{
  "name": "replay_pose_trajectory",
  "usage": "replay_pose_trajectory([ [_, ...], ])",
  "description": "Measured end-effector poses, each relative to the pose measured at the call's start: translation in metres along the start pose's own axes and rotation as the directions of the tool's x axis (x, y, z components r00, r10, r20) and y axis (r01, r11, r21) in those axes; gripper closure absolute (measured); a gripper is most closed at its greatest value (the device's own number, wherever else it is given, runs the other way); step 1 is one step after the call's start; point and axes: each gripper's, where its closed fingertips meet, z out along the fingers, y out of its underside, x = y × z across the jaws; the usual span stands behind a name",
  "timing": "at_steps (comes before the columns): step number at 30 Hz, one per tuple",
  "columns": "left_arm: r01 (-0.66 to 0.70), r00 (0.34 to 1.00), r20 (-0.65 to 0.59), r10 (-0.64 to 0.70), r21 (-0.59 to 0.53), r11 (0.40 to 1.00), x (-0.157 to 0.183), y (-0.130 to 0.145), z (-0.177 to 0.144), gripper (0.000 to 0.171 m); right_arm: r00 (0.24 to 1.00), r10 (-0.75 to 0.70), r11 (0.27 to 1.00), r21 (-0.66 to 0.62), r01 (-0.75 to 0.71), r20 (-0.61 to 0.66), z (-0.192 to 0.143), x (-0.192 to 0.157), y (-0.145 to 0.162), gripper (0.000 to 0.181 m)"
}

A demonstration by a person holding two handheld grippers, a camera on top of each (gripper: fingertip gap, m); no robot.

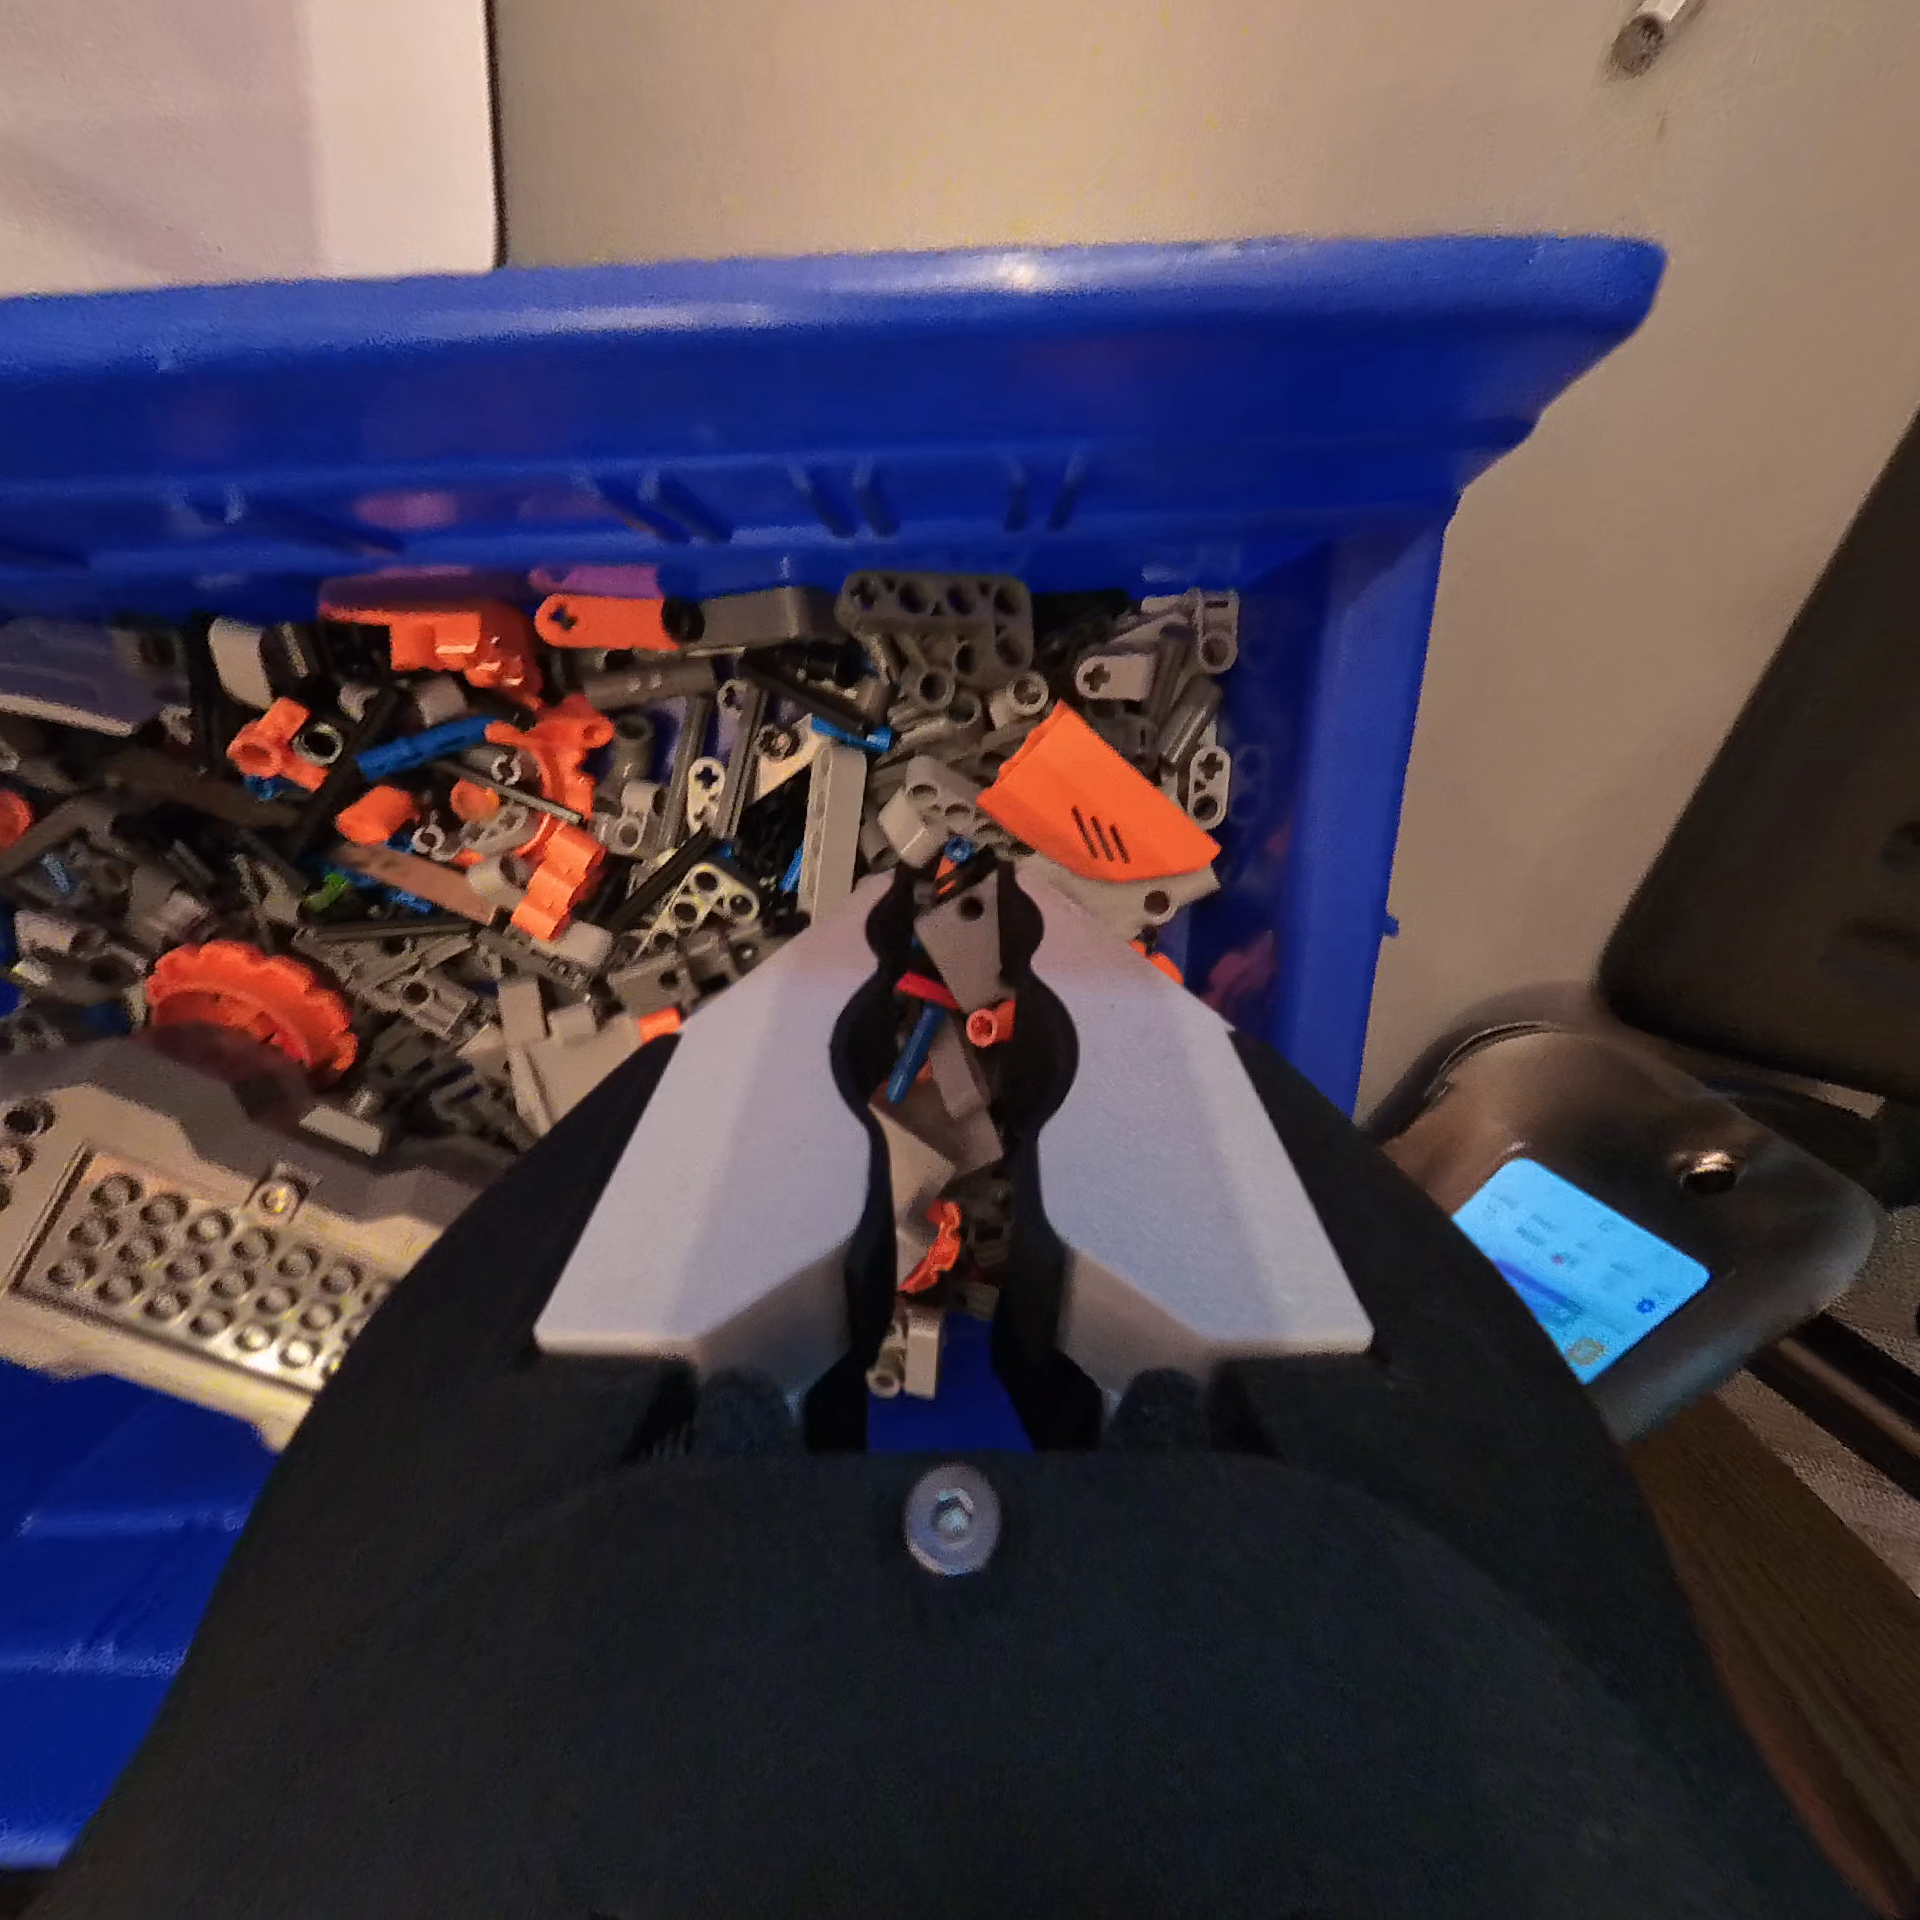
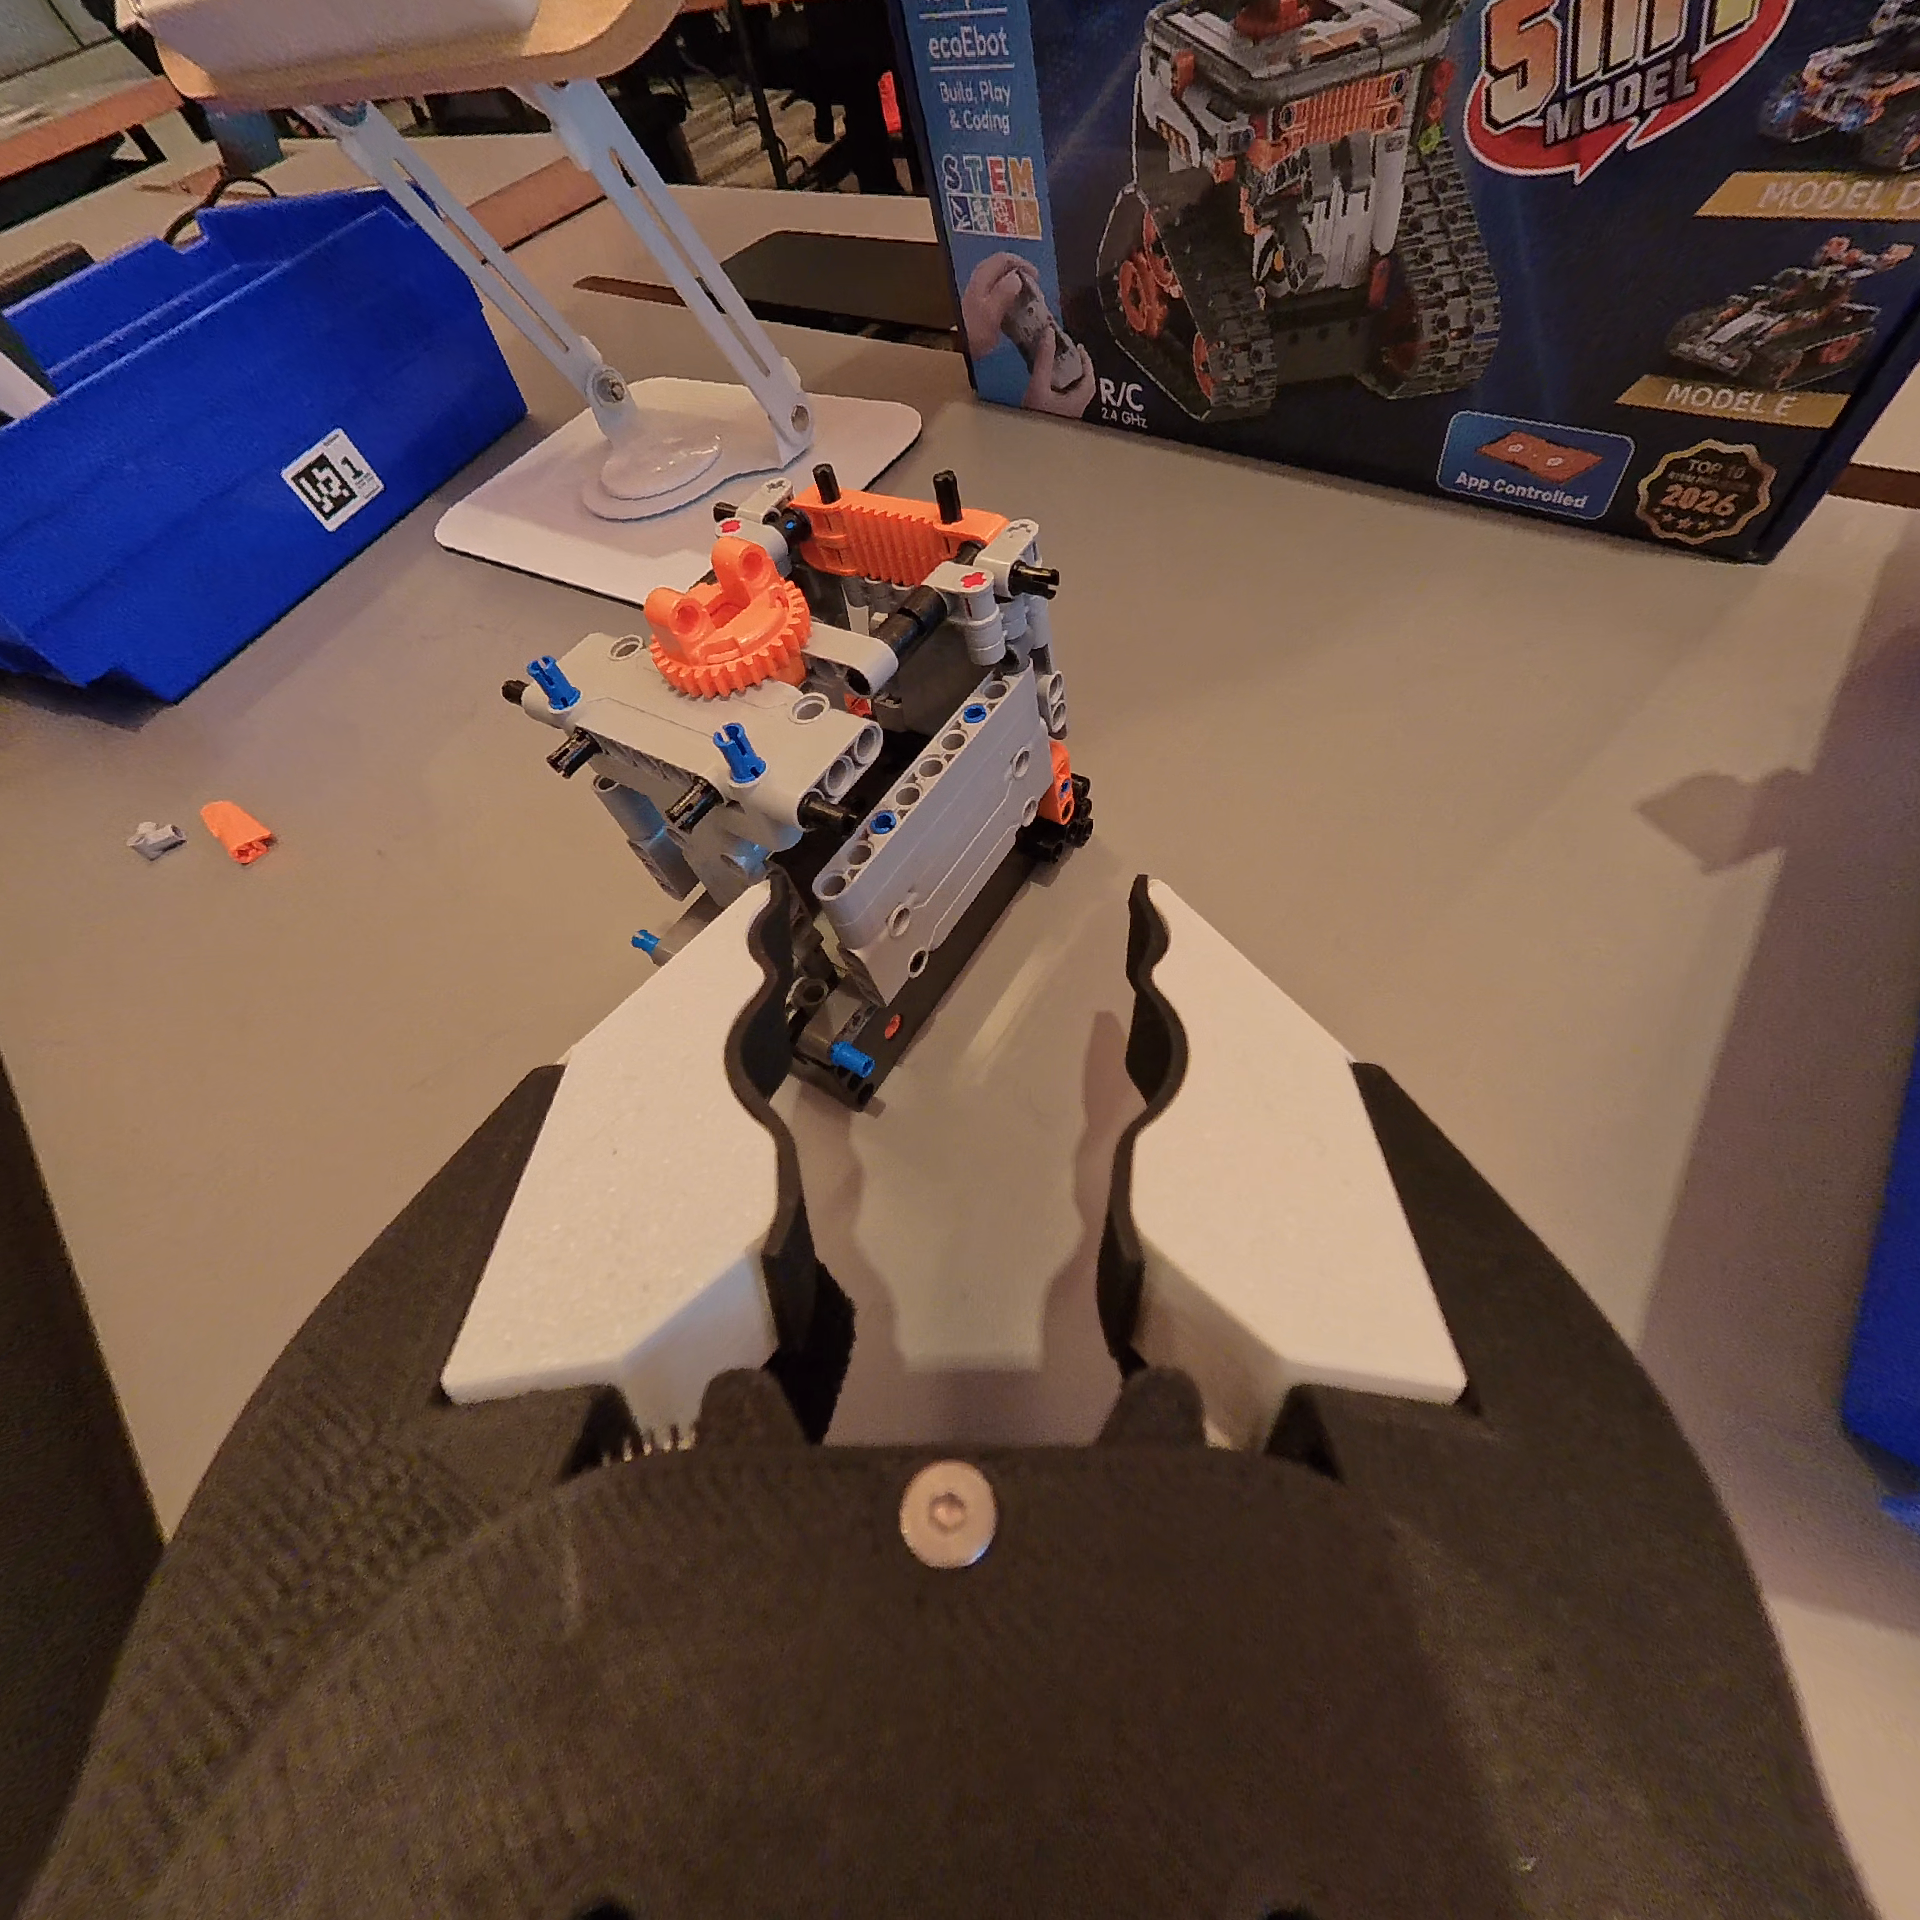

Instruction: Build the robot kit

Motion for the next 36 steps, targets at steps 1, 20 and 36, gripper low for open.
replay_pose_trajectory([
  [1, -0.001, 1.0, -0.007, 0.001, 0.001, 1.0, 0.001, -0.002, 0.003, 0.157, 1.0, 0.0, 1.0, 0.0, 0.0, 0.0, 0.0, 0.0, 0.0, 0.118],
  [20, 0.107, 0.994, -0.023, -0.107, 0.019, 0.994, -0.001, 0.019, -0.002, 0.168, 1.0, 0.006, 1.0, -0.002, -0.006, 0.003, 0.001, 0.001, 0.001, 0.118],
  [36, 0.117, 0.993, 0.013, -0.117, -0.009, 0.993, -0.009, 0.023, -0.006, 0.151, 1.0, 0.007, 1.0, 0.003, -0.007, 0.004, 0.0, 0.001, 0.0, 0.118],
])
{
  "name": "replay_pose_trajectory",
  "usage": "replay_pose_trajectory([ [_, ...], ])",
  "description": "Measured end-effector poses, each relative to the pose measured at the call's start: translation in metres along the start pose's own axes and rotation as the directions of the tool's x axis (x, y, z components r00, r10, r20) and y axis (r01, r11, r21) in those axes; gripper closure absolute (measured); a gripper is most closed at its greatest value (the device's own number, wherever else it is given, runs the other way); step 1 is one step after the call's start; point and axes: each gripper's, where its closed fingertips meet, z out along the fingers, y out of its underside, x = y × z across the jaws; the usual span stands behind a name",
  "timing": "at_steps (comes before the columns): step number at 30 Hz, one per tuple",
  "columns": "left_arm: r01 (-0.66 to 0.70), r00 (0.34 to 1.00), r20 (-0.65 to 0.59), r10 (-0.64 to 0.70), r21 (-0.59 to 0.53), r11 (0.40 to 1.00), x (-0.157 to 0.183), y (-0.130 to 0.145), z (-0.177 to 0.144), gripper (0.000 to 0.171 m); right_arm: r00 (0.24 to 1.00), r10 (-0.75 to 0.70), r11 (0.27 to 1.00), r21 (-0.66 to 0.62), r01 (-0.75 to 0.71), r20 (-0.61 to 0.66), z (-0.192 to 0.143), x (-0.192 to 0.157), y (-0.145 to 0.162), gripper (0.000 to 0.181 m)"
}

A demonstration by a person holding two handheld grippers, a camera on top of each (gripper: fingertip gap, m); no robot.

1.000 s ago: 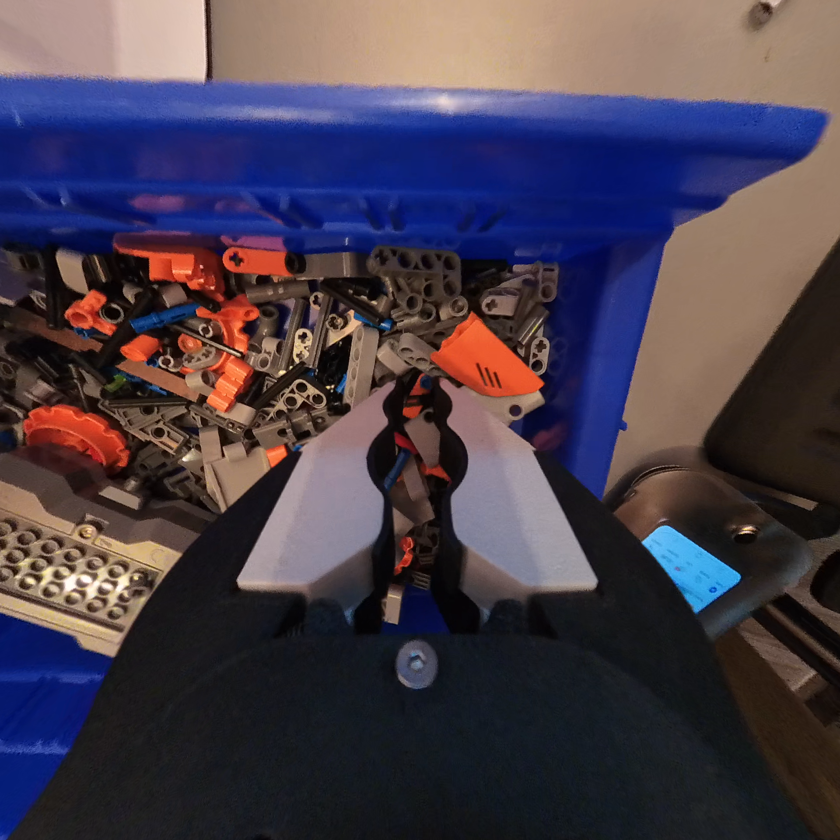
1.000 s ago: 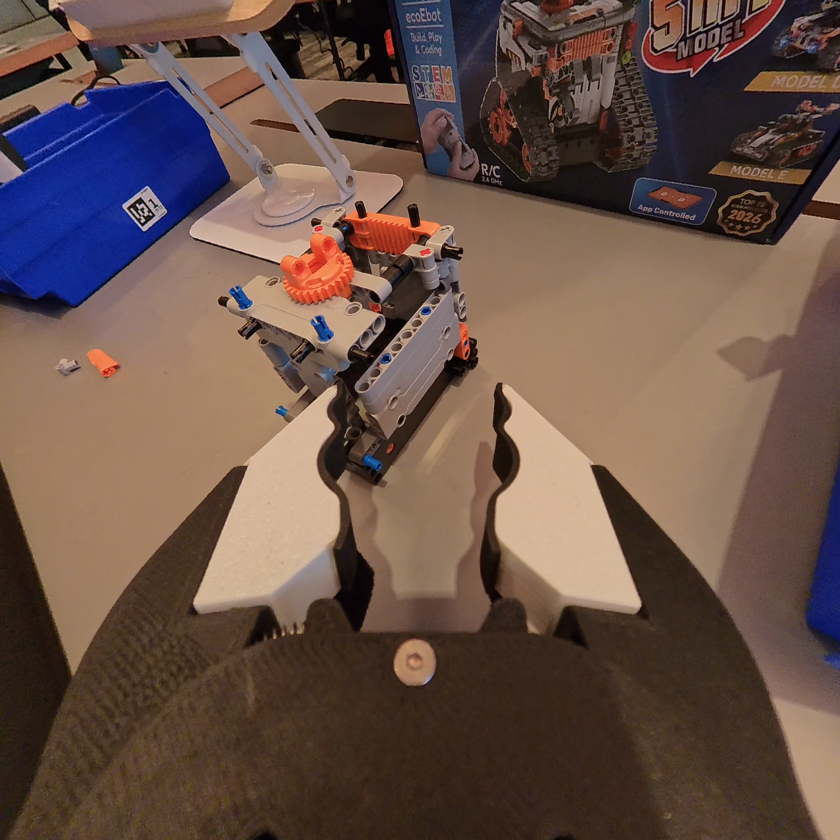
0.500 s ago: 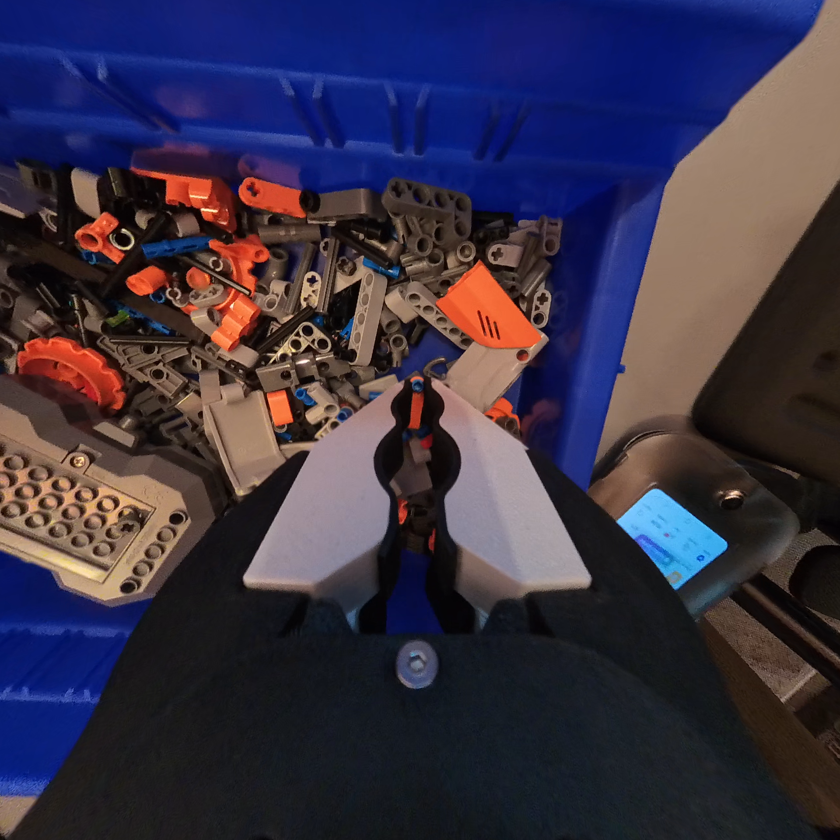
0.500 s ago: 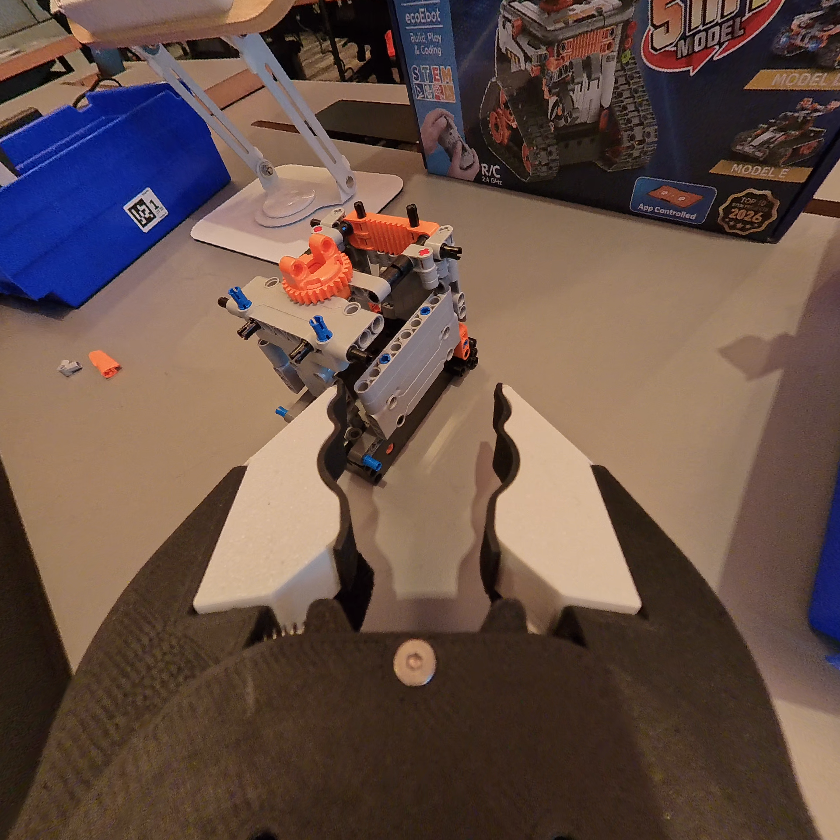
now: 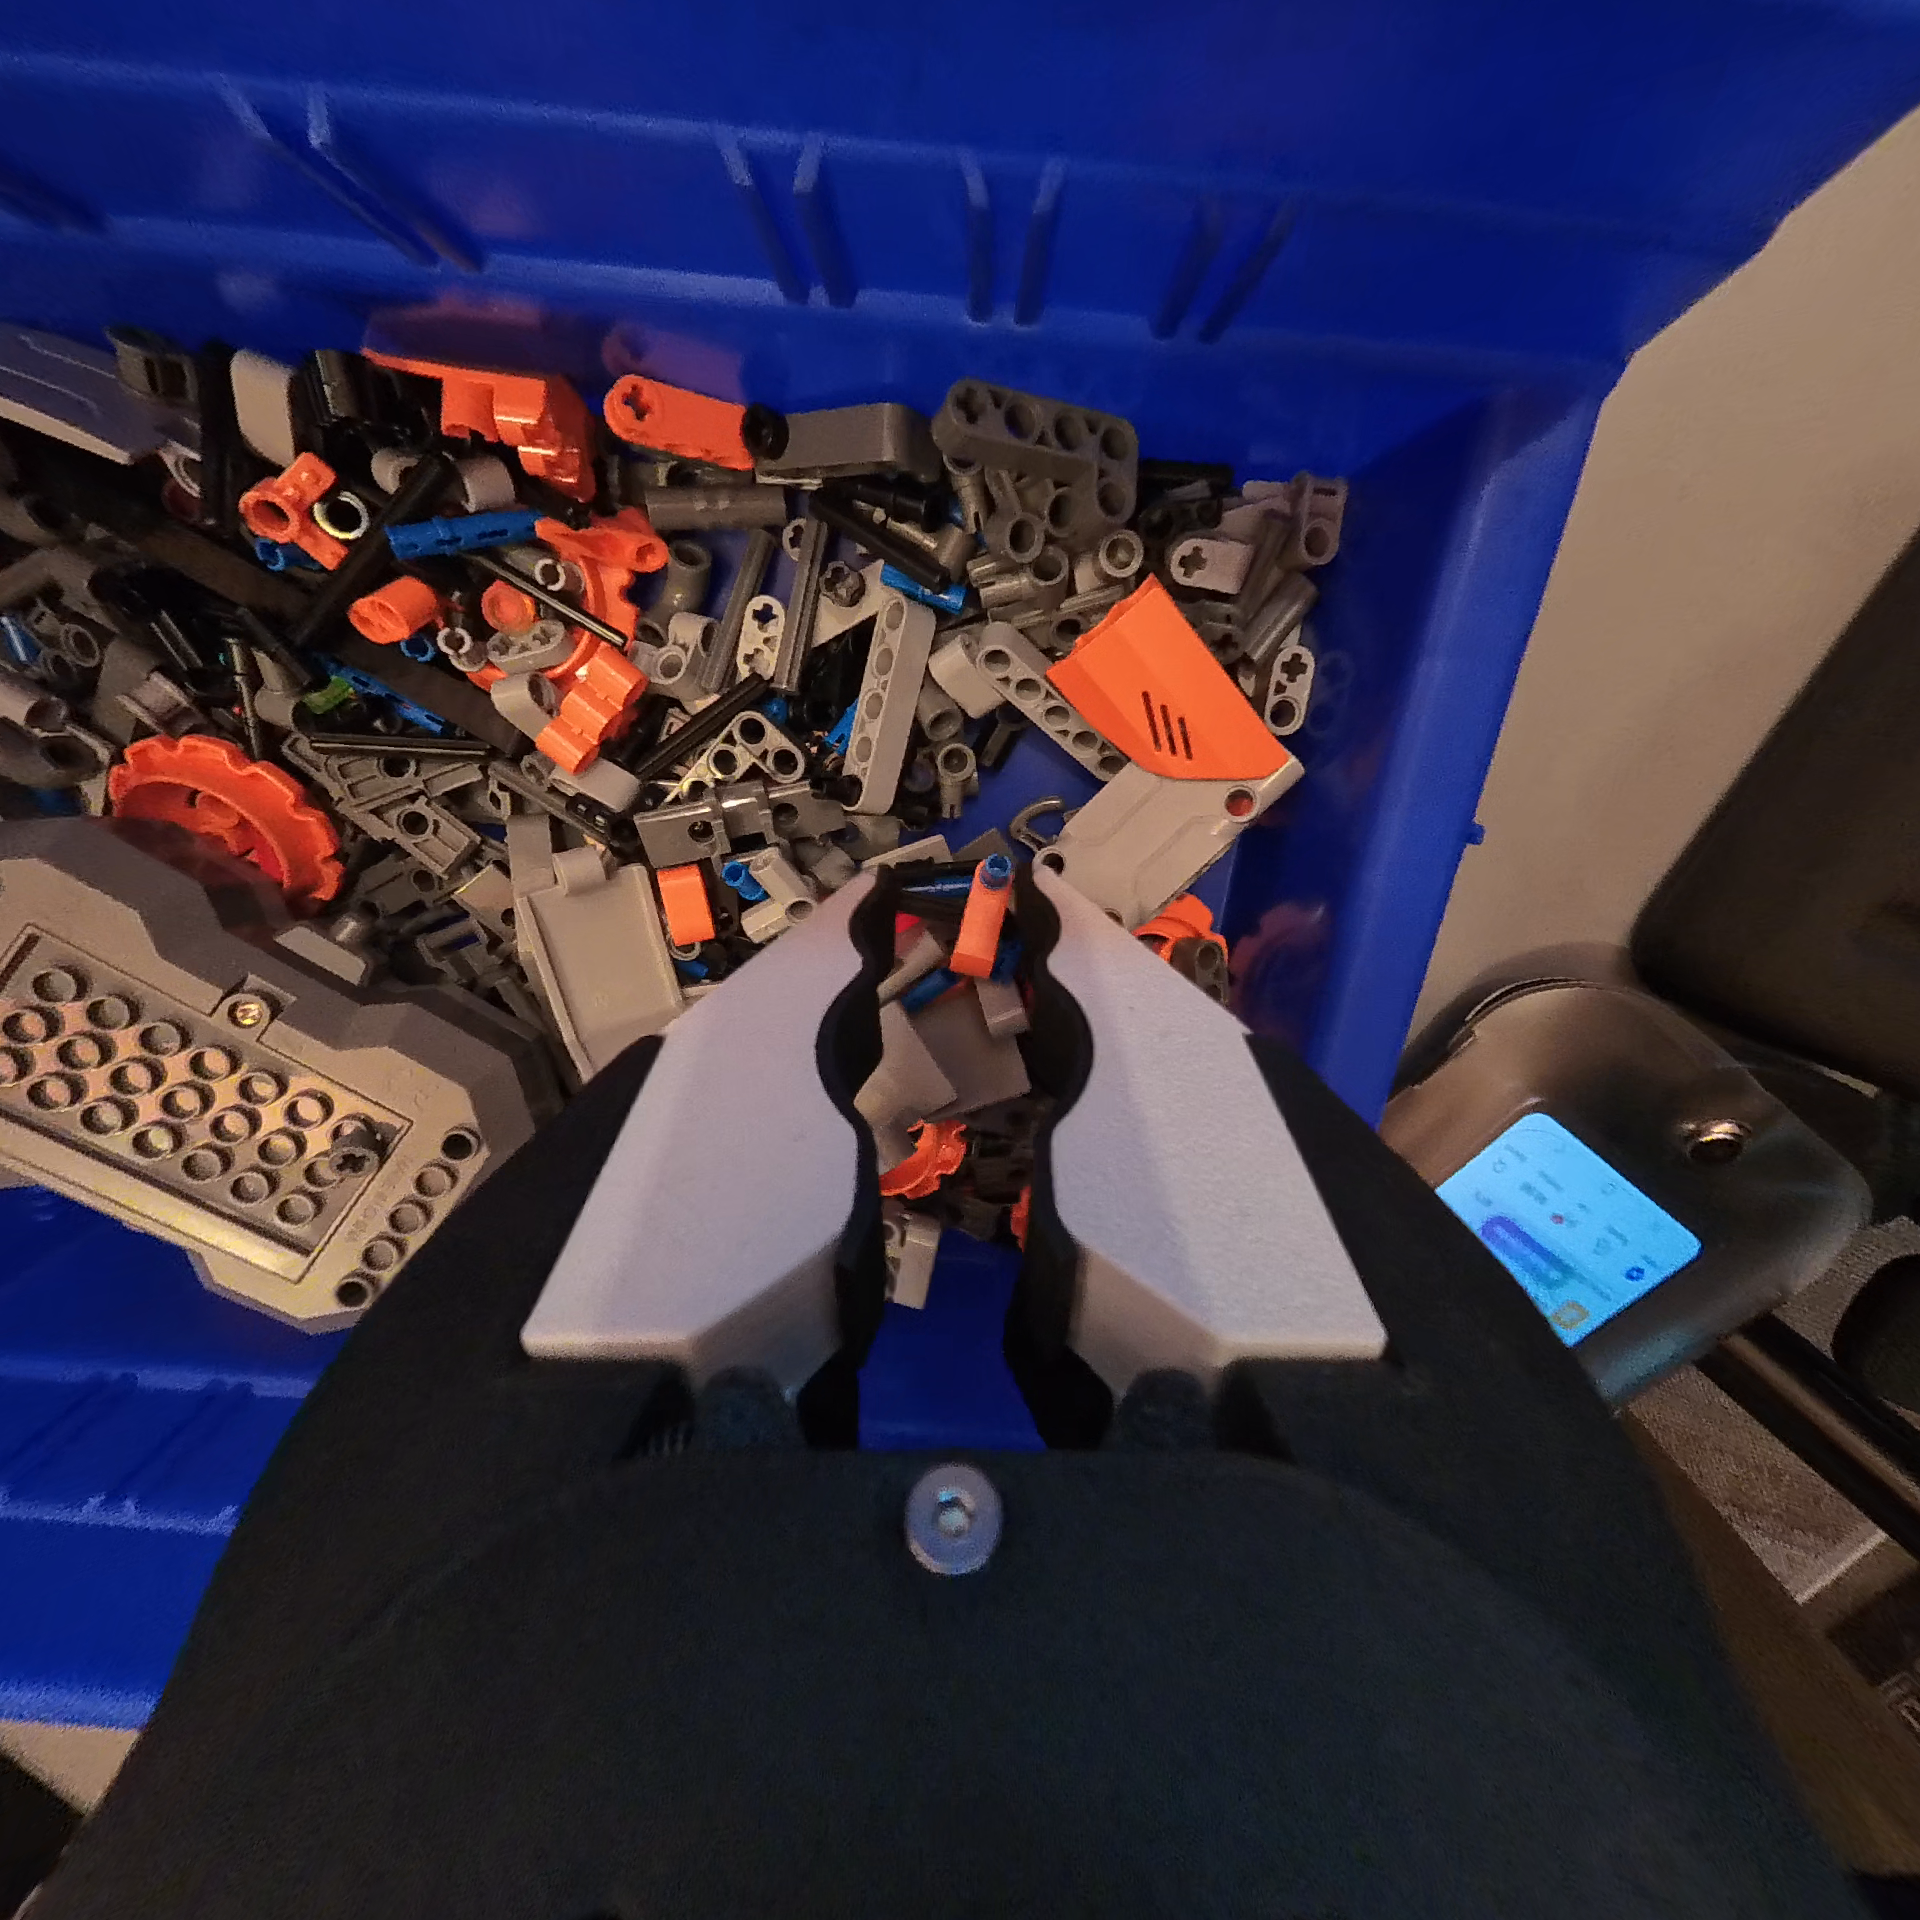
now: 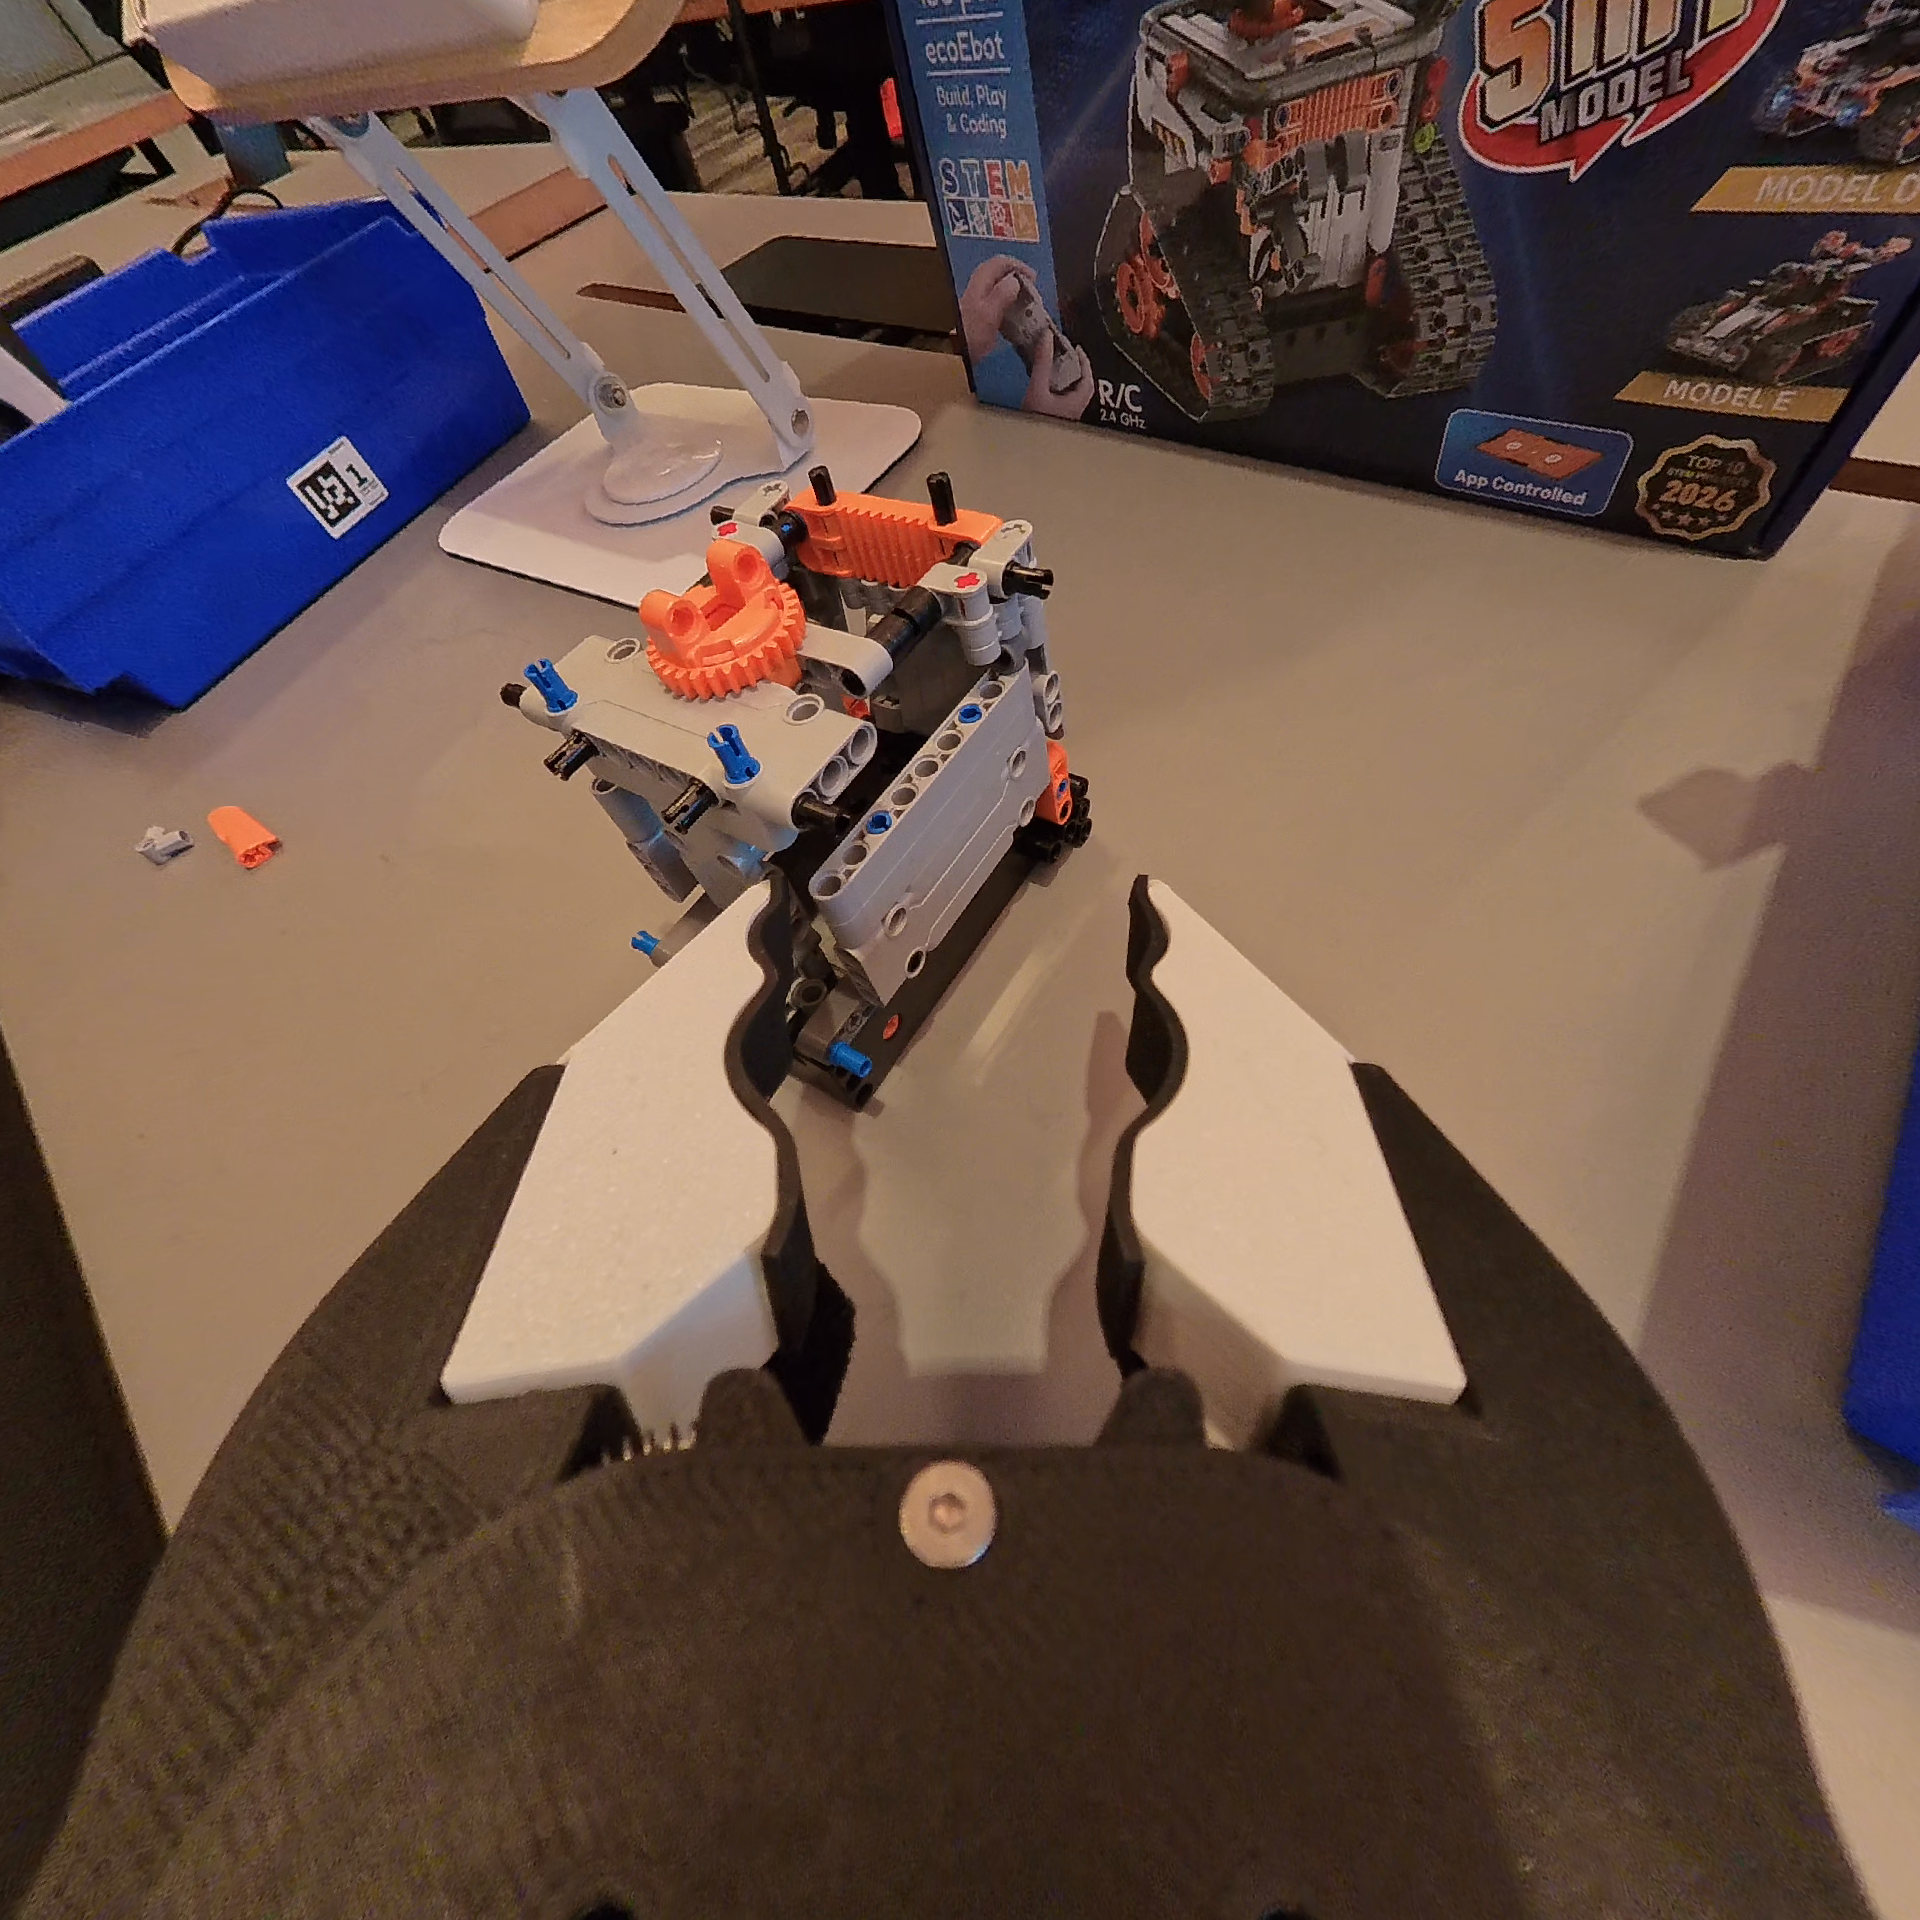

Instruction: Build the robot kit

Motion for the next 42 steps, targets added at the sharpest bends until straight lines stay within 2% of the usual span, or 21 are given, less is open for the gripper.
replay_pose_trajectory([
  [4, 0.01, 0.998, 0.06, -0.009, -0.008, 1.0, -0.013, 0.004, -0.007, 0.156, 1.0, 0.002, 1.0, 0.001, -0.002, 0.0, 0.0, 0.0, 0.0, 0.118],
  [8, -0.01, 0.998, 0.057, 0.007, 0.052, 0.999, -0.013, -0.01, -0.012, 0.157, 1.0, 0.005, 1.0, 0.0, -0.005, -0.001, 0.0, 0.001, 0.0, 0.118],
  [10, -0.055, 0.997, 0.052, 0.051, 0.075, 0.996, -0.008, -0.022, -0.009, 0.155, 1.0, 0.006, 1.0, -0.001, -0.006, -0.003, 0.0, 0.002, 0.001, 0.118],
  [15, -0.105, 0.994, 0.034, 0.104, 0.04, 0.994, -0.003, -0.033, 0.013, 0.15, 1.0, 0.008, 1.0, -0.008, -0.008, -0.009, 0.001, 0.003, 0.002, 0.118],
  [22, -0.077, 0.997, 0.008, 0.077, 0.003, 0.997, -0.001, -0.016, 0.014, 0.166, 1.0, 0.014, 1.0, -0.011, -0.014, -0.015, 0.002, 0.005, 0.003, 0.118],
  [25, -0.062, 0.998, -0.021, 0.062, -0.044, 0.997, 0.004, -0.003, 0.008, 0.163, 1.0, 0.014, 1.0, -0.013, -0.014, -0.018, 0.002, 0.006, 0.004, 0.118],
  [29, -0.046, 0.999, 0.013, 0.045, 0.055, 0.997, -0.004, -0.022, 0.005, 0.155, 1.0, 0.012, 1.0, -0.015, -0.013, -0.02, 0.002, 0.006, 0.004, 0.118],
  [33, -0.128, 0.991, 0.053, 0.124, 0.084, 0.988, -0.008, -0.034, 0.012, 0.152, 1.0, 0.011, 1.0, -0.016, -0.011, -0.02, 0.002, 0.006, 0.004, 0.118],
  [42, -0.167, 0.986, 0.022, 0.166, 0.08, 0.983, -0.008, -0.037, 0.025, 0.153, 1.0, 0.011, 1.0, -0.012, -0.011, -0.015, 0.001, 0.005, 0.004, 0.118],
])
